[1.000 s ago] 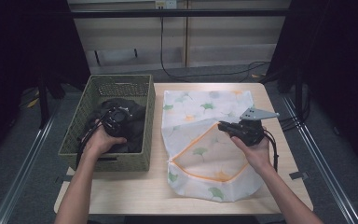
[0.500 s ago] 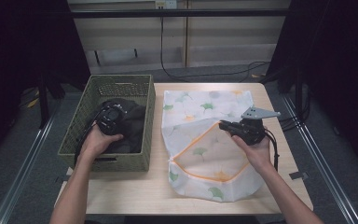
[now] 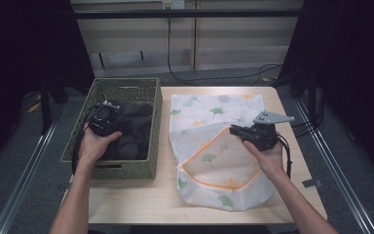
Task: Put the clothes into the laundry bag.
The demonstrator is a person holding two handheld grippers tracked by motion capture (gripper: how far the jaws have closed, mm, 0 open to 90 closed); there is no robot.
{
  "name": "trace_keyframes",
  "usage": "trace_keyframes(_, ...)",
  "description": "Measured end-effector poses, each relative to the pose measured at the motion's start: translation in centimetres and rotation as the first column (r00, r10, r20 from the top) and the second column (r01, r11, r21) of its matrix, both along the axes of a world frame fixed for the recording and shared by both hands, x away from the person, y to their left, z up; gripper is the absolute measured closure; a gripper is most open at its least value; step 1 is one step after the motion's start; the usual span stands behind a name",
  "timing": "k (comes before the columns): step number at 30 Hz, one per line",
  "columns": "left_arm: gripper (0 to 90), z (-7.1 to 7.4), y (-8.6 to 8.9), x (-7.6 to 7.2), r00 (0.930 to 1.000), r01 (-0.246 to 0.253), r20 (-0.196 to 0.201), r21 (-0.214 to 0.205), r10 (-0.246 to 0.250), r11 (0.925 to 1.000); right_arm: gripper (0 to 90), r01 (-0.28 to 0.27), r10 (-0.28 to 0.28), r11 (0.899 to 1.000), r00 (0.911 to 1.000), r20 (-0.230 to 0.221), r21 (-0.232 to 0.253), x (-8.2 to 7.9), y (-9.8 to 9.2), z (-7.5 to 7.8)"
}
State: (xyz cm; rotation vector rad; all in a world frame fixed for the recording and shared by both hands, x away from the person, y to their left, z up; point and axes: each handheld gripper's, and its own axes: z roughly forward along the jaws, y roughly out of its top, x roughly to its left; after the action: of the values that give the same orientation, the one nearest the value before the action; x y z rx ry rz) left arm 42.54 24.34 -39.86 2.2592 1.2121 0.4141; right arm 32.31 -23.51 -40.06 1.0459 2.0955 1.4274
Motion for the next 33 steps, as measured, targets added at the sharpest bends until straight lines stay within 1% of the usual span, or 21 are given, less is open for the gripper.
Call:
trace_keyframes(1,67.6,0.3,0.3,-0.2,0.9999,-0.008,0.015,-0.015,0.008,0.9998,88.1,0.002,-0.002,1.000,1.0000,-0.001,0.000,0.0,0.0,0.1)
trace_keyframes(2,67.7,0.4,0.5,-0.4,0.9989,-0.027,0.038,-0.046,0.029,0.9986,88.3,0.004,-0.004,1.000,1.0000,0.000,0.006,-0.1,0.0,0.1)
trace_keyframes(3,67.8,0.8,1.0,-0.5,0.9987,-0.021,0.044,-0.058,0.024,0.9981,88.5,0.006,-0.006,1.000,1.0000,0.002,0.007,-0.1,-0.1,0.2)
trace_keyframes(4,67.9,1.0,1.3,-0.7,0.9964,-0.041,0.071,-0.079,0.047,0.9960,88.7,0.006,-0.006,1.000,1.0000,0.002,0.008,-0.1,-0.1,0.3)
trace_keyframes(6,68.1,1.6,2.0,-0.9,0.9945,-0.041,0.091,-0.113,0.051,0.9928,89.1,0.003,-0.003,1.000,1.0000,0.001,0.010,-0.1,-0.1,0.3)
trace_keyframes(7,68.2,2.0,2.3,-1.2,0.9900,-0.044,0.127,-0.136,0.061,0.9897,89.2,0.002,-0.002,1.000,1.0000,0.000,0.011,-0.1,-0.1,0.3)
trace_keyframes(8,68.4,2.3,2.4,-1.5,0.9867,-0.044,0.149,-0.146,0.066,0.9883,89.2,0.004,-0.004,1.000,1.0000,-0.003,0.015,0.0,-0.2,0.3)
trace_keyframes(9,68.4,2.8,2.7,-1.8,0.9841,-0.040,0.163,-0.176,0.069,0.9835,89.1,0.005,-0.005,1.000,1.0000,-0.002,0.013,0.0,-0.2,0.3)
trace_keyframes(11,68.4,3.3,3.1,-2.1,0.9794,-0.037,0.187,-0.201,0.076,0.9789,89.1,0.006,-0.006,1.000,1.0000,0.000,0.020,0.1,-0.2,0.3)
trace_keyframes(13,68.5,3.7,3.4,-2.3,0.9740,-0.045,0.208,-0.207,0.089,0.9774,89.1,0.008,-0.008,1.000,1.0000,-0.005,0.025,0.0,-0.3,0.3)
trace_keyframes(15,68.5,3.9,3.7,-2.3,0.9700,-0.050,0.221,-0.227,0.101,0.9727,89.2,0.008,-0.008,1.000,1.0000,-0.001,0.022,0.0,-0.2,0.3)
trace_keyframes(16,68.5,4.1,3.9,-2.4,0.9685,-0.051,0.225,-0.244,0.108,0.9685,89.2,0.004,-0.004,1.000,1.0000,0.001,0.022,-0.1,-0.2,0.3)
trace_keyframes(17,68.5,4.2,4.1,-2.4,0.9695,-0.042,0.223,-0.258,0.102,0.9653,89.2,0.002,-0.002,1.000,1.0000,0.003,0.023,0.0,-0.2,0.3)
trace_keyframes(18,68.4,4.3,4.2,-2.4,0.9680,-0.039,0.230,-0.262,0.102,0.9642,89.2,0.005,-0.005,1.000,1.0000,-0.001,0.023,0.0,-0.2,0.3)
trace_keyframes(19,68.5,4.6,4.3,-2.4,0.9664,-0.036,0.237,-0.258,0.099,0.9656,89.2,0.007,-0.007,1.000,1.0000,-0.003,0.023,0.0,-0.2,0.3)
trace_keyframes(21,68.5,5.2,4.7,-2.6,0.9631,-0.039,0.246,-0.277,0.110,0.9600,89.2,0.003,-0.003,1.000,1.0000,-0.003,0.023,0.0,-0.2,0.2)
trace_keyframes(26,68.7,6.1,4.8,-3.1,0.9482,-0.031,0.293,-0.302,0.123,0.9529,89.3,0.001,-0.001,1.000,1.0000,-0.002,0.024,0.0,-0.2,0.2)
trace_keyframes(28,68.8,6.4,4.9,-3.4,0.9427,-0.023,0.308,-0.322,0.127,0.9466,89.3,0.005,-0.005,1.000,1.0000,-0.003,0.024,0.0,-0.2,0.2)
trace_keyframes(29,68.8,6.7,4.9,-3.5,0.9365,-0.015,0.326,-0.331,0.129,0.9437,89.2,0.009,-0.009,1.000,1.0000,-0.005,0.027,0.0,-0.2,0.2)
trace_keyframes(31,68.8,7.2,4.8,-3.7,0.9298,-0.006,0.347,-0.321,0.123,0.9471,89.3,0.009,-0.009,1.000,1.0000,-0.004,0.028,0.0,-0.2,0.3)
trace_keyframes(33,68.9,7.6,4.6,-3.7,0.9270,-0.001,0.354,-0.326,0.123,0.9454,89.2,0.009,-0.009,1.000,1.0000,-0.004,0.028,0.0,-0.2,0.3)
